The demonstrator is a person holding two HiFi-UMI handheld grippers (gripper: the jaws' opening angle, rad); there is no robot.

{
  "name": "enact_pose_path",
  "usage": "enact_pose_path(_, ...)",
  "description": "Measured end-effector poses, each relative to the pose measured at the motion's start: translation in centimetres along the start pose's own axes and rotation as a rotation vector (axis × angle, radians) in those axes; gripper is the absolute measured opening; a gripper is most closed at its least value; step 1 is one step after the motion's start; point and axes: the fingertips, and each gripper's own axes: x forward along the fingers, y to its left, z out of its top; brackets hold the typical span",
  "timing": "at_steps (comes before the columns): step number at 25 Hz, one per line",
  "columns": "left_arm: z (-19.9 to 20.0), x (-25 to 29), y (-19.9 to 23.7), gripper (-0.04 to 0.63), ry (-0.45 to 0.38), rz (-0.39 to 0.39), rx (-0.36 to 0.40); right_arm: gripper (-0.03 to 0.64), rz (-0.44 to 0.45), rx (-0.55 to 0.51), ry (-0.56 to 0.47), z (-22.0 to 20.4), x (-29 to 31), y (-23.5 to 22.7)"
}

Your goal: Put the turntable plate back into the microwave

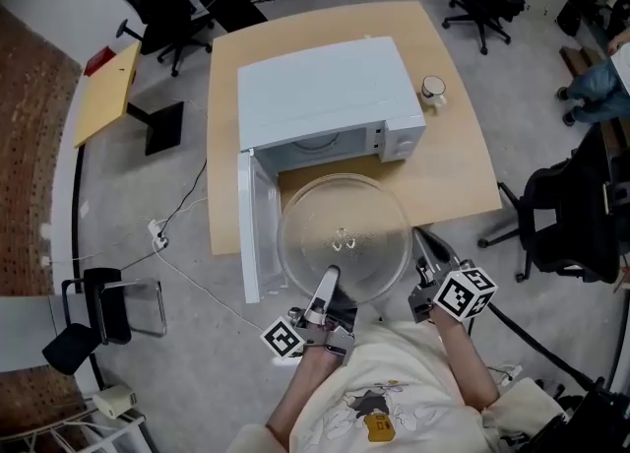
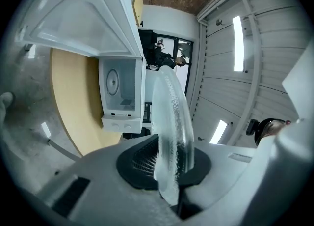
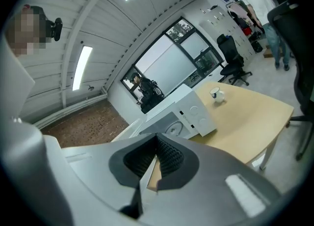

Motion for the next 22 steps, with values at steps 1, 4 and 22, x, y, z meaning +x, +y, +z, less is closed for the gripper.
enact_pose_path(1,0.4,0.3,0.1,0.029,0.014,0.001,0.006,0.006,-0.011,-0.009,-0.008,0.2,0.5,0.0)
enact_pose_path(4,1.2,1.2,0.7,0.029,0.031,0.007,-0.001,0.006,-0.041,-0.008,-0.015,0.5,1.7,-0.7)
enact_pose_path(22,7.0,7.7,12.9,0.029,-0.181,0.073,0.013,0.006,-0.004,-0.006,0.127,0.3,2.6,-2.0)
